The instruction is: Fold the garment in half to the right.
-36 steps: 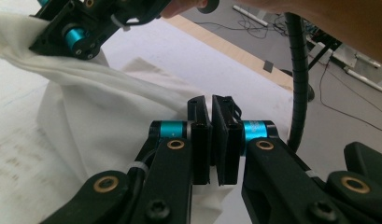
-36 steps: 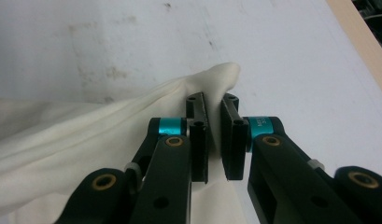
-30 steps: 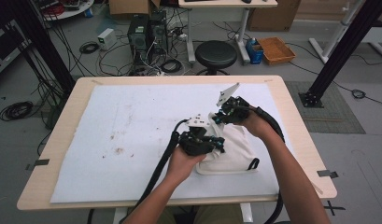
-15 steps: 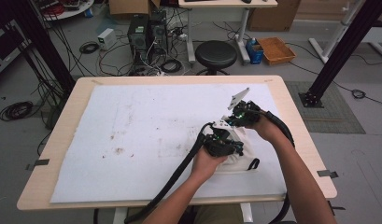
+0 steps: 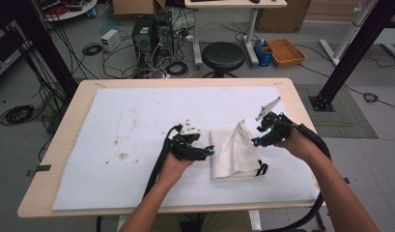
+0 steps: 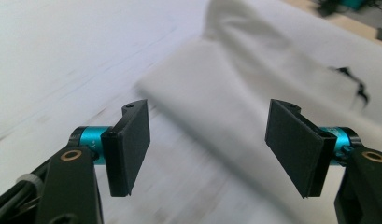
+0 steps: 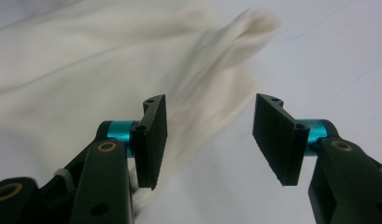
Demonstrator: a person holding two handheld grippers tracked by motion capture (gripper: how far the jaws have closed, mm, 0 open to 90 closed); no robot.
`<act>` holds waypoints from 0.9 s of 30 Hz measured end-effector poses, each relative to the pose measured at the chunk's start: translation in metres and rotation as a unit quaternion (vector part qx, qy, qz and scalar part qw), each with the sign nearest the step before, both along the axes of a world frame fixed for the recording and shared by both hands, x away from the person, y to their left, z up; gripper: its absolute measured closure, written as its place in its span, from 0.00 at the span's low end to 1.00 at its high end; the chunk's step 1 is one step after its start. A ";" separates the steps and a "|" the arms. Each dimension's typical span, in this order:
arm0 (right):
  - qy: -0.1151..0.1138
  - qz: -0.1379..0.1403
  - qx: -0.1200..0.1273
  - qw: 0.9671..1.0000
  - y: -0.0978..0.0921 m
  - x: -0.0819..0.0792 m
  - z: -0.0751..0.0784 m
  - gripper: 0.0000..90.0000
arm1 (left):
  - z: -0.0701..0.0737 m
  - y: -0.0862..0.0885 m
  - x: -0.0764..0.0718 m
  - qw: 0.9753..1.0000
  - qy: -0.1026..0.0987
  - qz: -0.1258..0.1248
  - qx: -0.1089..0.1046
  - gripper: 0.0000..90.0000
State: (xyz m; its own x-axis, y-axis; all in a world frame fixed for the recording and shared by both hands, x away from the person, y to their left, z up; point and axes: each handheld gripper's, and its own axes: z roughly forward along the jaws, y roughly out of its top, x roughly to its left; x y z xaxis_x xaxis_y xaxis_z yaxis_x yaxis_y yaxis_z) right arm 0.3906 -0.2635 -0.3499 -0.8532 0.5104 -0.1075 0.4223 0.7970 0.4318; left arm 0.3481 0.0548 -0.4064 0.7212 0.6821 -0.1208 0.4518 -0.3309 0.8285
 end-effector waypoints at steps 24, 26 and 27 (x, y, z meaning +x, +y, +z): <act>0.077 -0.013 -0.085 0.993 -0.003 -0.041 -0.036 0.64 | -0.013 0.085 -0.008 0.997 0.000 0.077 -0.016 0.34; 0.042 -0.020 -0.050 0.998 0.002 -0.033 -0.025 0.64 | -0.013 0.086 -0.008 0.997 -0.005 0.076 -0.021 0.34; 0.020 -0.032 -0.038 0.999 0.006 -0.026 -0.019 0.64 | -0.012 0.087 -0.008 0.997 -0.004 0.075 -0.022 0.34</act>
